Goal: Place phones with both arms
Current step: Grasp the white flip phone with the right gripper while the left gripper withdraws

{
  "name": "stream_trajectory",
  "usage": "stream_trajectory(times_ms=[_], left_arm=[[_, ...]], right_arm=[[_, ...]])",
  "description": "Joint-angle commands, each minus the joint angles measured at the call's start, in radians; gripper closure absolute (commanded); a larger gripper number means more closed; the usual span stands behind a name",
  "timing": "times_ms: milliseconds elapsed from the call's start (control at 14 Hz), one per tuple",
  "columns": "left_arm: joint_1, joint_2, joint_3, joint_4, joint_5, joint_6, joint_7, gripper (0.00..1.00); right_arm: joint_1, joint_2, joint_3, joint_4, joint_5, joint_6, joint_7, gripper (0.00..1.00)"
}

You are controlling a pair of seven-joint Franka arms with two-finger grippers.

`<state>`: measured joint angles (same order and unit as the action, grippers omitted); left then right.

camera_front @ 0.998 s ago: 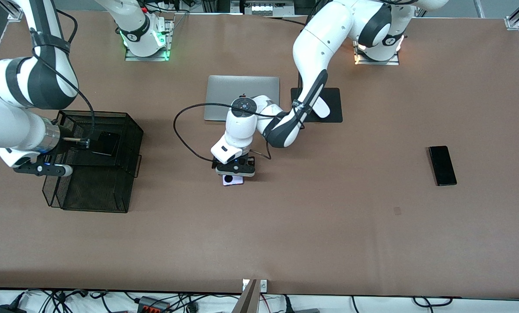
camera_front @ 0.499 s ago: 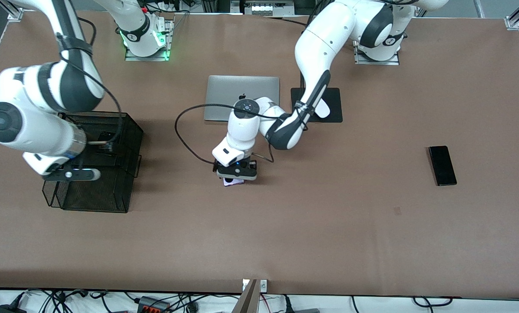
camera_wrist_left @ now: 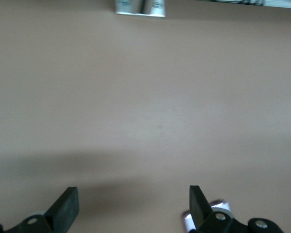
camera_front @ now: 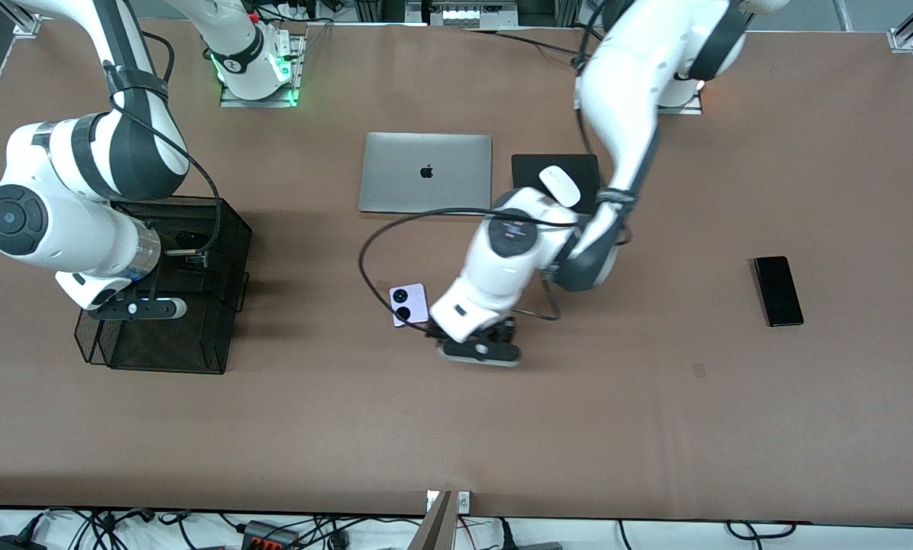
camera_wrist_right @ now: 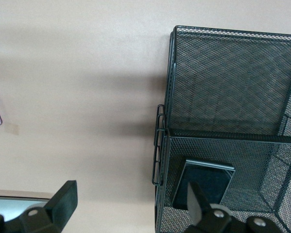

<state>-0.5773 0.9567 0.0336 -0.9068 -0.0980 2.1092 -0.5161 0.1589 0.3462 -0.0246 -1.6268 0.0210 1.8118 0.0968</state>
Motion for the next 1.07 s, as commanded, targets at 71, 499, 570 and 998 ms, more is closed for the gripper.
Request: stream_trajectory(times_ms=[71, 499, 570, 998], left_arm=[[0.126, -0.136, -0.04, -0.032, -0.031, -0.266, 0.126, 0.0], [0.348, -0.309, -0.043, -0.202, -0.028, -0.443, 0.241, 0.0], [0.37, -0.347, -0.043, -0.257, -0.022, -0.433, 0.26, 0.0], [0.55, -0.458, -0.028, -0.514, 0.03, -0.333, 0.548, 0.01]], right_arm=[[0.065, 0.052, 0.002, 0.027, 0.017, 0.076, -0.02, 0.0], [0.226, 0.249, 0.029, 0.166, 0.02, 0.222, -0.039, 0.0], [0.25, 0.295, 0.034, 0.215, 0.034, 0.23, -0.036, 0.0], [0.338, 0.434, 0.037, 0.28, 0.1, 0.383, -0.042, 0.0]])
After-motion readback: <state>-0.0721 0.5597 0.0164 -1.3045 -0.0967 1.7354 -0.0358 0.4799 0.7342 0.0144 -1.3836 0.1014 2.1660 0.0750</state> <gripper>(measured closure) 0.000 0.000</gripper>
